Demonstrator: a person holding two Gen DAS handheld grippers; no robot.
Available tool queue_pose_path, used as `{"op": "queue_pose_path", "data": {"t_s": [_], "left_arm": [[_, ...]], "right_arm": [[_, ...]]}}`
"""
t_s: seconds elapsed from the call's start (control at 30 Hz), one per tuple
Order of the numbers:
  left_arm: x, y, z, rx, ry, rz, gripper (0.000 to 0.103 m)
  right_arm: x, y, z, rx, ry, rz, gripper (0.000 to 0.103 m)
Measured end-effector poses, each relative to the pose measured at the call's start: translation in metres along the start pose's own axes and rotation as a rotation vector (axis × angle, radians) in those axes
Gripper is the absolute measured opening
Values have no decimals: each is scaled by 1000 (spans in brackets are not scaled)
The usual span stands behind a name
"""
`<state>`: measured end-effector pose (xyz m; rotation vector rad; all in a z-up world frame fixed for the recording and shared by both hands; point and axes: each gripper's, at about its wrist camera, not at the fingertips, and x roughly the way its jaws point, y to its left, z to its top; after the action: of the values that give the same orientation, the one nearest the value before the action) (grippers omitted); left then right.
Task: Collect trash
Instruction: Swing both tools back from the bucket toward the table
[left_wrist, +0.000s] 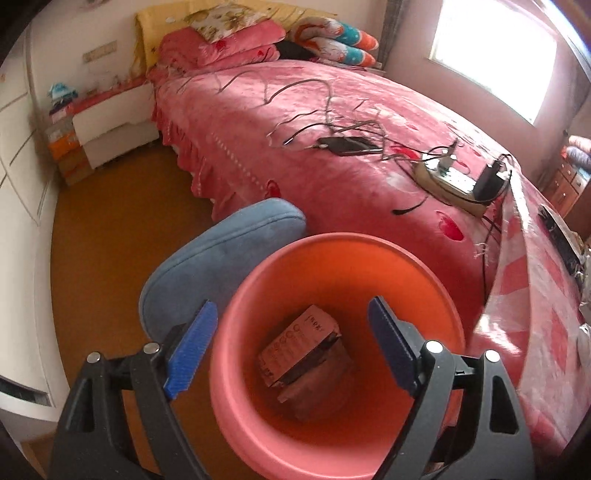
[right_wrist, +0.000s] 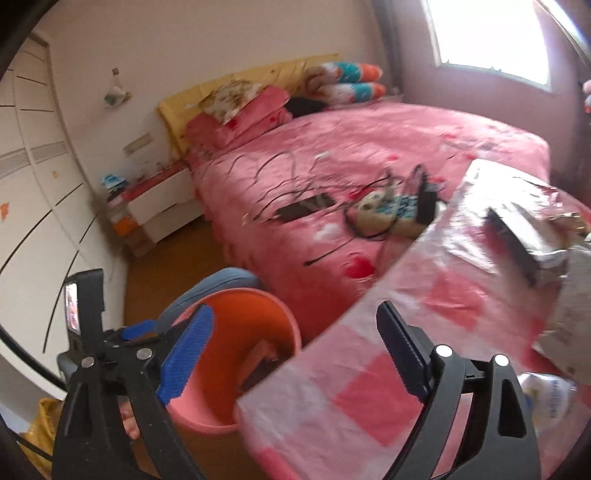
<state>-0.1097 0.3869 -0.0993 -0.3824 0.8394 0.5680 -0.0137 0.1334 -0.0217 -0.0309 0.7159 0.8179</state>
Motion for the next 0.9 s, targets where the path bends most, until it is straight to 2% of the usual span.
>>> {"op": "queue_pose_path", "data": {"t_s": [0.1, 0.5, 0.9], "left_arm": [[-8, -19, 2, 42, -17, 6, 85], [-49, -109, 9, 230, -110, -24, 87], [-71, -168, 3, 342, -149, -31, 87]], "right_arm": [[-12, -12, -5, 9, -24, -25, 93], [-51, -58, -22, 98, -72, -65, 94], [-88, -96, -32, 135, -146, -127, 94]]}}
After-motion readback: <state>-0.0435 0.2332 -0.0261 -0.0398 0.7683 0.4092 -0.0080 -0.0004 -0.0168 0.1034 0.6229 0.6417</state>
